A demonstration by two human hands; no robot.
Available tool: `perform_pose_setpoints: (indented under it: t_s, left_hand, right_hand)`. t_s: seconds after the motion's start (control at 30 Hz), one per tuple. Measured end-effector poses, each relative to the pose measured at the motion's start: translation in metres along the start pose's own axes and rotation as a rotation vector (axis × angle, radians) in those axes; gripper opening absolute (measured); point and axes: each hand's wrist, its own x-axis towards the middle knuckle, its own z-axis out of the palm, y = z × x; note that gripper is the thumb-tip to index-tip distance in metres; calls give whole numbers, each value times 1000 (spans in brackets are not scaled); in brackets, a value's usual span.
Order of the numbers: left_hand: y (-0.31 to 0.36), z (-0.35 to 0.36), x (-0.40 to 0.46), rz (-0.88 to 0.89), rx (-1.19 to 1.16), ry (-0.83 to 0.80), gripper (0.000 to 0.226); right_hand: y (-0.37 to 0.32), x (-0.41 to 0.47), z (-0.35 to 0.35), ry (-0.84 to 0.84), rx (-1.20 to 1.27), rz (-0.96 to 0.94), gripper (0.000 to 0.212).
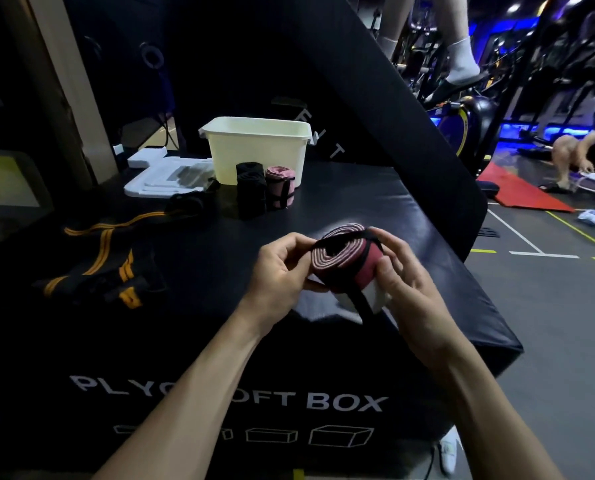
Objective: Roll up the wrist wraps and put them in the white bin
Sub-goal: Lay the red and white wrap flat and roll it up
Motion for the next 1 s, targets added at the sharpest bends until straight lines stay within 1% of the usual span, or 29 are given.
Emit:
perform_pose_setpoints:
  t_s: [0.1,0.17,0.2,0.27,0.37,0.4,0.43,0.53,0.6,0.67,0.77,0.83,0.87,0.97,1.0]
  left_hand:
    - [-5,0,-1,-9,83,66,11]
    - [-10,2,-3,4,165,128,9]
    - [-11,3,-3,6,207,155,9]
    - [-12,6,-5,-1,249,182,13]
    - [-10,9,-8,2,295,190,16]
    - [-8,10,-9,6,316,188,15]
    - [-8,11,-10,9,323,184,15]
    - [-9,11,-11,30,342,161,7]
    - [-8,10,-11,48,362,144,5]
    - [-5,10,-12,62,350,120,5]
    - [-3,9,-12,39,304,99,9]
    - [-4,8,-9,-15,279,137,15]
    - [-6,9,-7,-70,227,141,19]
    - [-8,10,-4,-286,3,49,24]
    - [-8,9,-3,-312,-29,4,23]
  right_hand:
    - [6,3,1,110,-266,-122,41]
    - [10,2,6,140,-412,-135,38]
    - [13,1,9,137,-470,-128,43]
    - [14,-2,13,80,-499,-60,58]
    - [14,-6,17,7,-581,1,98]
    - [14,-6,19,5,-621,-9,109]
    - [15,-6,20,14,-651,-28,114]
    - [16,-6,19,88,-655,-103,101]
    - [15,-7,19,148,-642,-100,106]
    - [13,-9,19,169,-634,-102,107]
    - [11,-12,19,152,-644,-141,90]
    - [9,-13,20,137,-668,-173,82]
    - [8,-12,21,133,-686,-188,79]
    - [7,-12,21,117,-729,-209,75]
    - [7,-13,20,101,-731,-207,74]
